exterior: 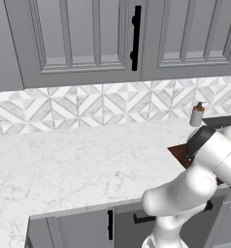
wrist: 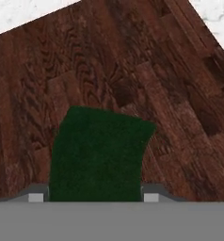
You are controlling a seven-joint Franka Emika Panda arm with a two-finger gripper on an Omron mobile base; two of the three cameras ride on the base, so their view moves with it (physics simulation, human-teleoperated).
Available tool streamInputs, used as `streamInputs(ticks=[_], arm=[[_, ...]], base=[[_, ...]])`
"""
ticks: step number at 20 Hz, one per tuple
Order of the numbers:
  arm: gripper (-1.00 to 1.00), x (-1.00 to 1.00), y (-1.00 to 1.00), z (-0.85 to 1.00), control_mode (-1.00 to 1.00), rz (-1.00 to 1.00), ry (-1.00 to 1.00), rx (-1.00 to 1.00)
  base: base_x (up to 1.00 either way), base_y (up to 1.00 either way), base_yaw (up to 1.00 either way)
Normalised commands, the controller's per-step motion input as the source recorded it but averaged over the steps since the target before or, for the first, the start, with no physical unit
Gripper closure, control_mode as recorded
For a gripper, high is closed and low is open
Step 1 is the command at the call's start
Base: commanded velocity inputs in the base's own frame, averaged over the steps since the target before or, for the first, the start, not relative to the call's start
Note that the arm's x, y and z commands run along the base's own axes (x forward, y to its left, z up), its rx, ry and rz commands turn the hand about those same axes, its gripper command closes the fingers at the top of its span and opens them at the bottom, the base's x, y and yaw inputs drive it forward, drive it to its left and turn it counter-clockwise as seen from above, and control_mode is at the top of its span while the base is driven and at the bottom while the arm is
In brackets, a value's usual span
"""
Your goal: Pick up the sponge from the counter and clean the cutting board by briefly scrubbing or pressing down on the cutting board. Once finished, release the sponge.
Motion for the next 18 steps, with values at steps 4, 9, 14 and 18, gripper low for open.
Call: streamInputs(ticks=[4,9,14,18], arm=[[1.0,0.77,0.05,0.0,-1.0,0.03,0.0,0.0],[1.0,0.66,0.03,0.0,-1.0,0.03,0.0,0.0],[1.0,0.17,-0.09,0.0,-1.0,0.0,-0.03,0.0],[1.0,0.0,-0.42,0.0,-1.0,0.0,0.0,0.0]], base=[[0.0,0.0,0.0],[0.0,0.0,0.0],[0.0,0.0,0.0],[0.0,0.0,0.0]])
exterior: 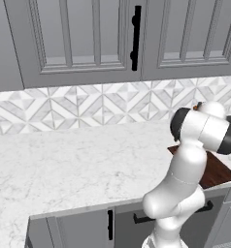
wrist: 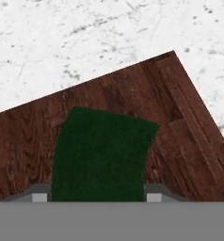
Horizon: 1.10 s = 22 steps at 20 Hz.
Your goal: Pick up the sponge from the counter and clean the cutting board by briefly scrubbing or pressing down on the cutting board. Once finished, release the sponge.
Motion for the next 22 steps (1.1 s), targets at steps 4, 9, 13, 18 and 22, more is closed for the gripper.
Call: streamInputs(ticks=[4,9,13,18,22], arm=[[1.0,-0.01,-0.6,-0.06,-1.0,0.0,0.0,0.01],[1.0,-0.4,-0.61,-0.19,-1.0,0.0,0.0,0.02],[1.0,-0.91,-0.51,-0.28,-1.0,0.0,0.0,0.01],[1.0,-1.0,-0.37,-0.24,-1.0,0.01,-0.03,0.0],[1.0,-0.99,-0.21,-0.28,-1.0,0.05,0.0,0.0]], base=[[0.0,0.0,0.0],[0.0,0.0,0.0],[0.0,0.0,0.0],[0.0,0.0,0.0],[0.0,0.0,0.0]])
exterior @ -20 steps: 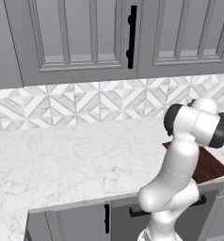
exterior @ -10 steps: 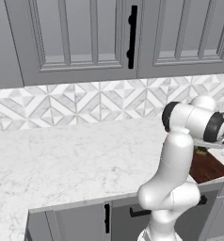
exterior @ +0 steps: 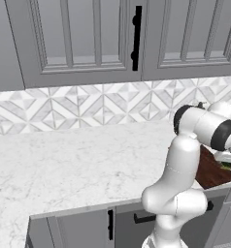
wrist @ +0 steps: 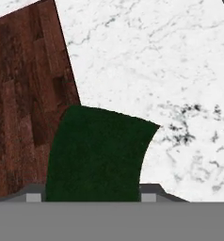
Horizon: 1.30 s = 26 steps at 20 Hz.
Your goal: Pick up the sponge from the counter and clean the cutting board by briefly scrubbing or pressing down on the cutting board. Once finished, release the sponge.
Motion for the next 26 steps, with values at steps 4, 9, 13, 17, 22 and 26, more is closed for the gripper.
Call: streamInputs(ticks=[4,9,13,17,22,26], arm=[[1.0,-0.82,-0.02,-0.38,-1.0,0.09,0.0,0.0],[1.0,-0.91,0.0,-0.34,-1.0,0.18,0.0,0.0],[1.0,-0.77,0.16,-0.32,-1.0,0.24,0.0,-0.01],[1.0,-0.53,0.73,-0.33,-1.0,0.24,0.02,0.0],[1.0,-0.3,1.0,-0.09,-1.0,0.29,0.0,-0.08],[1.0,-0.17,1.0,-0.01,-1.0,0.26,0.0,-0.1]], base=[[0.0,0.0,0.0],[0.0,0.0,0.0],[0.0,0.0,0.0],[0.0,0.0,0.0],[0.0,0.0,0.0],[0.0,0.0,0.0]])
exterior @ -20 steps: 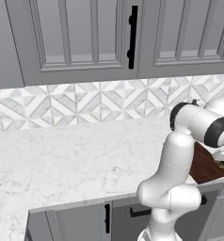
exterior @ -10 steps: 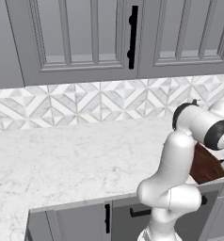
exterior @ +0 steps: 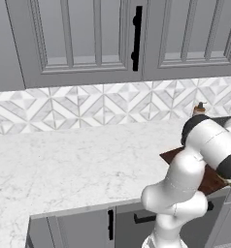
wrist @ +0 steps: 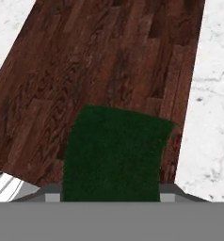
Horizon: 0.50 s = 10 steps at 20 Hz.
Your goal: Pick up the sponge from the counter and clean the cutting board by briefly scrubbing or pressing down on the cutting board. Once finished, release the sponge.
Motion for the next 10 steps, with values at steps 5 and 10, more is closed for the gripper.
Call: streamInputs(ticks=[5,10], arm=[[1.0,0.17,0.46,0.18,-1.0,0.07,0.0,-0.03],[1.0,0.71,0.26,0.44,-1.0,-0.01,0.03,0.0]], base=[[0.0,0.0,0.0],[0.0,0.0,0.0]])
